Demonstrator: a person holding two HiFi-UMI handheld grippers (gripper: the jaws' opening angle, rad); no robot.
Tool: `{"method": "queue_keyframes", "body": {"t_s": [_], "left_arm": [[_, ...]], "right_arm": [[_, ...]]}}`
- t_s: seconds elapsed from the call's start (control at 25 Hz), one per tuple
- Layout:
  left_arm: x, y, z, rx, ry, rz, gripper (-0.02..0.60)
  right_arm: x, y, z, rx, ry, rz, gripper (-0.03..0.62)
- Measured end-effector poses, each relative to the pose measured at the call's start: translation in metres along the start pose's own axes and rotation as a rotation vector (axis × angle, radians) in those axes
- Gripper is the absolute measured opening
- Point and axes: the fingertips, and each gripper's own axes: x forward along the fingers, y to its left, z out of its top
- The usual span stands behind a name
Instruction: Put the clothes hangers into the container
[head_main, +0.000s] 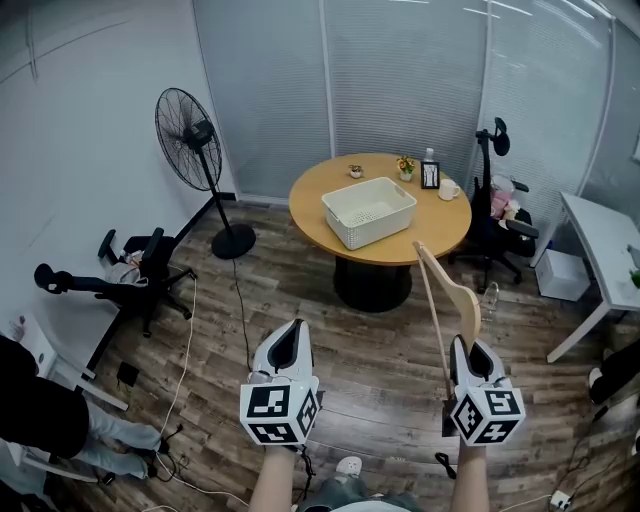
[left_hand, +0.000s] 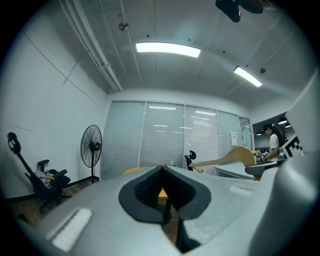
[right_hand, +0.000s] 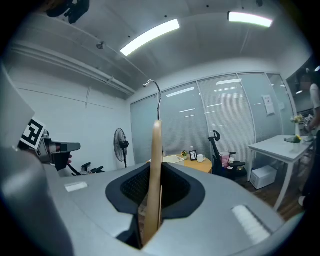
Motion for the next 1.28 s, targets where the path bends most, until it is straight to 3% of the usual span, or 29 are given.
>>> {"method": "queue_keyframes", "body": {"t_s": [0.64,0.96,1.28], "left_arm": [[0.068,0.049,-0.008,0.011,0.03,-0.019,0.001],[0.104,0.058,-0.015,0.007,0.046,-0.006,0.001],[0.163,0.062,-0.013,0.02,0.044,0.046,0.001]], "right_arm": [[0.076,0.004,0.001,-0.003,0.019,-0.062,0.081],[0.112,-0.008,0.001,-0.023,0.039,-0.057,0.082],[0.182,-0.04,0.012,-0.012,0.031,-0.017,0.081]]}}
